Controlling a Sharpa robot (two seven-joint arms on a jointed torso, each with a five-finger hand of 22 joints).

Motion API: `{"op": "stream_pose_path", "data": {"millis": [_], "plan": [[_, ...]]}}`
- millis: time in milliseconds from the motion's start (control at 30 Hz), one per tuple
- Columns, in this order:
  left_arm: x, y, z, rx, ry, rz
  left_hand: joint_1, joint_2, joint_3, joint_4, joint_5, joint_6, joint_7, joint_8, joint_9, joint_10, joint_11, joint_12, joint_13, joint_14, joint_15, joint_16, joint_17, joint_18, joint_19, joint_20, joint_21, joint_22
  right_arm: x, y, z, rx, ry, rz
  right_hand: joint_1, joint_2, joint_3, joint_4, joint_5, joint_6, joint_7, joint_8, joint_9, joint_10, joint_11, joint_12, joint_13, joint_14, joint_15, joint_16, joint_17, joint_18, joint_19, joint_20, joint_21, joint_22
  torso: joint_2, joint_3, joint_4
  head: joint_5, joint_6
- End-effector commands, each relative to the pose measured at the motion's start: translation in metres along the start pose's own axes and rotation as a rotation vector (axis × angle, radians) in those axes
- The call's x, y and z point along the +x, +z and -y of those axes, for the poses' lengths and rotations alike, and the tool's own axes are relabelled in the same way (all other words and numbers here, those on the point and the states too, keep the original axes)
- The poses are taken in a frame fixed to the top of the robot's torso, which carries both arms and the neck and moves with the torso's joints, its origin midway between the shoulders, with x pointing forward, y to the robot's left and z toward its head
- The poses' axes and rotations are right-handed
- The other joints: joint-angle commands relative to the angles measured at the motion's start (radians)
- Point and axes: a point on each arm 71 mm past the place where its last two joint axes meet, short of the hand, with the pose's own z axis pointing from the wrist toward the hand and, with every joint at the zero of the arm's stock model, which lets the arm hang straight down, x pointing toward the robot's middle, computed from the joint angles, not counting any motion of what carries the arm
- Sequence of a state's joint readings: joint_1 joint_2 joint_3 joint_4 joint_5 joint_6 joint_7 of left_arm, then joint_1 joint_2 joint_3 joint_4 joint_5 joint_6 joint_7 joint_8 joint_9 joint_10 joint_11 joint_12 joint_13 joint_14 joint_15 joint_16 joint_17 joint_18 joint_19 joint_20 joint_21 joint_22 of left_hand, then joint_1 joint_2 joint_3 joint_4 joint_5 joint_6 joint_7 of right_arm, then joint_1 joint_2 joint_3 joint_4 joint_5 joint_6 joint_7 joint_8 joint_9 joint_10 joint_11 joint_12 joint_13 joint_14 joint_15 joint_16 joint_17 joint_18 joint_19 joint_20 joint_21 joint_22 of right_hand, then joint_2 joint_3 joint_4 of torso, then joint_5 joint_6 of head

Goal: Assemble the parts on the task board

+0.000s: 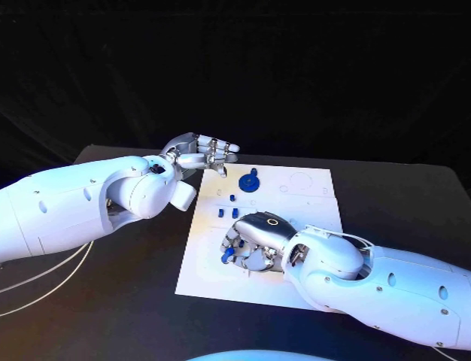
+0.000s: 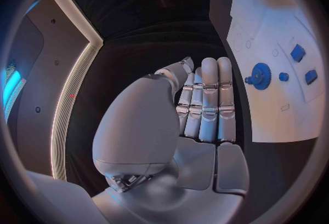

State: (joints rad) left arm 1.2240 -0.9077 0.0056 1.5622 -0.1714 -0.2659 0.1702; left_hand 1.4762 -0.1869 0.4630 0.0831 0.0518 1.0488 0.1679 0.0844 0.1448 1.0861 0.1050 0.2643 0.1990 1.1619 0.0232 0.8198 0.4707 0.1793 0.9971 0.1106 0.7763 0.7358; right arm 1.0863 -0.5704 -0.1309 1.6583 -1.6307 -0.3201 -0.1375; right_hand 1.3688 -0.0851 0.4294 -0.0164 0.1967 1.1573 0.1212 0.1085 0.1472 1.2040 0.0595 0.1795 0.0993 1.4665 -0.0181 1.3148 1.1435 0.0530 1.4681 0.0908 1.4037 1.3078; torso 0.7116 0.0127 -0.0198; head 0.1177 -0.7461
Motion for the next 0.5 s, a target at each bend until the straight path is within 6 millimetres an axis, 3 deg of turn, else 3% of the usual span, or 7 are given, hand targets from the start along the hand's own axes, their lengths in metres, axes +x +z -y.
{"op": "stream_pose_path", "data": {"millis": [33, 500], "plan": [[0.0019, 0.0000, 0.0005, 0.001, -0.011, -0.017, 0.003, 0.008, -0.005, 0.000, 0.003, -0.001, 0.003, -0.004, -0.001, -0.006, -0.002, 0.005, -0.001, -0.007, 0.002, -0.003, -0.001, 0.005, 0.006, 0.004, -0.004, -0.001, 0.0037, -0.0009, 0.0013, 0.007, -0.043, -0.045, -0.002, 0.004, 0.004, -0.001, 0.006, 0.001, 0.004, 0.004, 0.002, -0.004, 0.001, -0.002, 0.001, 0.032, -0.001, 0.001, -0.001, -0.011, 0.012, -0.005, -0.003, 0.164, 0.000, 0.0001, -0.0003, 0.001, -0.002], [0.0006, -0.0008, 0.0002, -0.002, -0.011, -0.015, 0.003, 0.008, -0.005, 0.000, 0.003, -0.001, 0.003, -0.004, -0.001, -0.006, -0.002, 0.005, -0.001, -0.007, 0.002, -0.003, -0.001, 0.005, 0.006, 0.004, -0.004, -0.001, 0.0049, 0.0001, 0.0020, 0.030, -0.094, -0.061, -0.008, 0.002, 0.001, 0.001, 0.004, 0.000, 0.004, 0.003, 0.003, -0.003, 0.001, -0.003, 0.002, 0.031, 0.000, 0.000, -0.004, -0.011, 0.011, -0.004, -0.005, 0.164, 0.000, -0.0008, 0.0009, -0.002, 0.000]]}}
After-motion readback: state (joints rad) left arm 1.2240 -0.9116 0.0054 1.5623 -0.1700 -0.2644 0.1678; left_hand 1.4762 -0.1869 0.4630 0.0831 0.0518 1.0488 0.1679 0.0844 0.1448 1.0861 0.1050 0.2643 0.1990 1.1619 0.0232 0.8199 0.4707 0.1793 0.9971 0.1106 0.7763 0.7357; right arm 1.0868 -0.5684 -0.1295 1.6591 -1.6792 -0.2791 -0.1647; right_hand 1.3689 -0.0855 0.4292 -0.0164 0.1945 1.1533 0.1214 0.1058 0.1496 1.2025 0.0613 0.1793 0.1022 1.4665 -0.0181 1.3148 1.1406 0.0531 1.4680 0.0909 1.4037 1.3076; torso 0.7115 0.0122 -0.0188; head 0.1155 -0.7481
